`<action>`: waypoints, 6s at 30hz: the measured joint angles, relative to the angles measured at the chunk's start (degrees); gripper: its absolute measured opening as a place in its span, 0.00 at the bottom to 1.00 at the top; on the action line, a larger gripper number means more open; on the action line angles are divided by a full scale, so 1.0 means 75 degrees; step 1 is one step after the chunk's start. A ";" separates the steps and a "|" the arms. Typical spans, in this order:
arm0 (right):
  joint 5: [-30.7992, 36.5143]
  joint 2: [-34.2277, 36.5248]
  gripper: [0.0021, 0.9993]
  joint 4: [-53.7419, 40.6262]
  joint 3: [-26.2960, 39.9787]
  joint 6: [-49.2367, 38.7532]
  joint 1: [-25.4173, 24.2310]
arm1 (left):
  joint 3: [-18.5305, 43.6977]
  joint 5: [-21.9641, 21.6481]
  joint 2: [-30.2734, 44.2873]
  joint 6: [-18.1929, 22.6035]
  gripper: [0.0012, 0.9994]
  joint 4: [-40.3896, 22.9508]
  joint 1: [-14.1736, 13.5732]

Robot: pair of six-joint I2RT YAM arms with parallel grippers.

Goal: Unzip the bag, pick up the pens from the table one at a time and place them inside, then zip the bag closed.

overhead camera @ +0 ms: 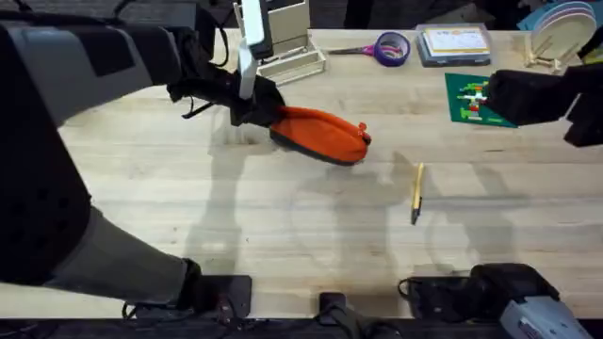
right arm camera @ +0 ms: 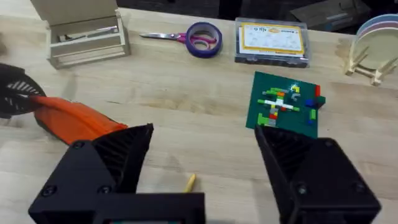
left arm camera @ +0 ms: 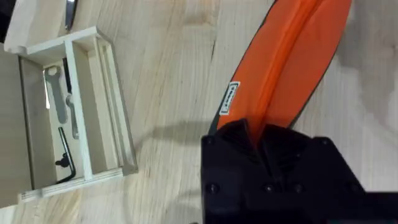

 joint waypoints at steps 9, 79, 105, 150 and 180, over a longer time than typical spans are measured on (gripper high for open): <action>-0.0036 0.0000 1.00 -0.0203 0.0000 0.1112 0.0000 | 0.0000 0.0000 0.0000 0.0000 0.04 0.0000 0.0000; -0.2573 0.4786 1.00 0.0821 0.0000 0.3710 0.1026 | 0.0000 0.0000 0.0000 0.0000 0.04 0.0035 0.0000; -0.2574 0.6703 1.00 0.2102 0.0003 0.3896 0.1845 | 0.0000 0.0000 -0.0002 0.0000 0.04 0.0032 0.0000; -0.2736 0.6863 0.03 0.2092 0.0070 0.4089 0.1883 | 0.0000 0.0003 -0.0002 0.0000 0.04 0.0034 -0.0006; -0.2679 0.6009 0.03 0.2536 0.0070 0.4470 0.2346 | 0.0000 -0.0011 -0.0002 0.0000 0.04 0.0055 -0.0006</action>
